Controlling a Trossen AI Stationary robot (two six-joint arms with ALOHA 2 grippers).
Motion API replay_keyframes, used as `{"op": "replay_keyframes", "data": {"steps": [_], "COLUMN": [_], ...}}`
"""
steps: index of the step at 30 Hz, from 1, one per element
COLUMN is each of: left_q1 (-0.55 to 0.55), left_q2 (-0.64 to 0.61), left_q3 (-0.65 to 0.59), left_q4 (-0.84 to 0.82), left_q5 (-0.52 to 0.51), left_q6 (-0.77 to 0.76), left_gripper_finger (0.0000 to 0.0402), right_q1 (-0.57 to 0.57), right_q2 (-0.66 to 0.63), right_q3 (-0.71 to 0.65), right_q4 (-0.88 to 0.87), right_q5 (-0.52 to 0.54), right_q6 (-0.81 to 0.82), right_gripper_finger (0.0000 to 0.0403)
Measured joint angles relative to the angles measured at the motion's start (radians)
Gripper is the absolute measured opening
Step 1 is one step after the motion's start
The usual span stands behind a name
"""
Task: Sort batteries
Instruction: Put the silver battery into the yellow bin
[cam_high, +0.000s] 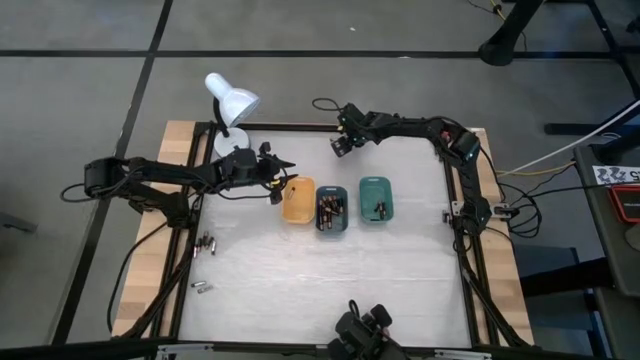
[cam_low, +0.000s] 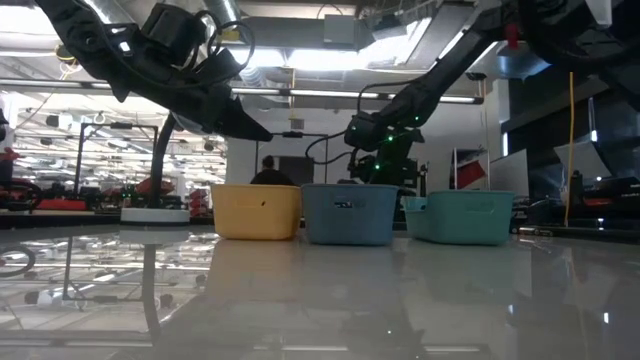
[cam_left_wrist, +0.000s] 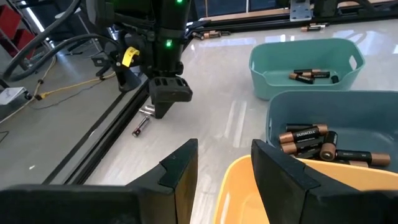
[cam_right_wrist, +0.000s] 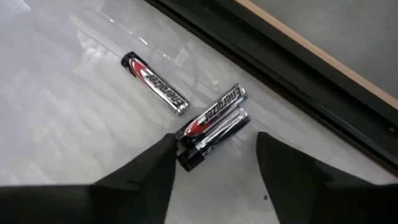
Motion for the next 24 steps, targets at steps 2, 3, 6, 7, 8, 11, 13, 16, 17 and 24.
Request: {"op": "replay_keyframes", "data": {"steps": [2, 3, 6, 7, 8, 11, 13, 16, 17, 24], "left_q1": [0.0, 0.0, 0.0, 0.0, 0.0, 0.0, 0.0, 0.0, 0.0, 0.0], "left_q2": [0.0, 0.0, 0.0, 0.0, 0.0, 0.0, 0.0, 0.0, 0.0, 0.0], "left_q3": [0.0, 0.0, 0.0, 0.0, 0.0, 0.0, 0.0, 0.0, 0.0, 0.0], "left_q4": [0.0, -0.001, -0.001, -0.001, -0.001, -0.001, -0.002, -0.006, -0.008, -0.008], "left_q5": [0.0, 0.0, 0.0, 0.0, 0.0, 0.0, 0.0, 0.0, 0.0, 0.0], "left_q6": [0.0, 0.0, 0.0, 0.0, 0.0, 0.0, 0.0, 0.007, 0.007, 0.007], "left_gripper_finger": [0.014, 0.014, 0.014, 0.014, 0.014, 0.014, 0.014, 0.014, 0.014, 0.014], "right_q1": [0.0, 0.0, 0.0, 0.0, 0.0, 0.0, 0.0, 0.0, 0.0, 0.0], "right_q2": [0.0, 0.0, -0.001, -0.002, -0.002, -0.002, -0.003, -0.005, -0.007, -0.005], "right_q3": [0.0, 0.0, 0.001, 0.001, 0.002, 0.002, 0.002, 0.002, 0.002, 0.025], "right_q4": [-0.009, -0.014, -0.033, -0.041, -0.053, -0.097, -0.125, -0.148, -0.155, -0.23], "right_q5": [0.007, 0.009, 0.009, 0.009, 0.009, 0.01, 0.011, 0.012, 0.012, 0.016], "right_q6": [-0.006, -0.006, -0.007, -0.007, -0.007, -0.008, -0.008, -0.011, -0.013, -0.03], "right_gripper_finger": [0.0188, 0.0176, 0.0143, 0.0132, 0.0121, 0.0089, 0.0065, 0.0027, 0.0018, 0.0027]}}
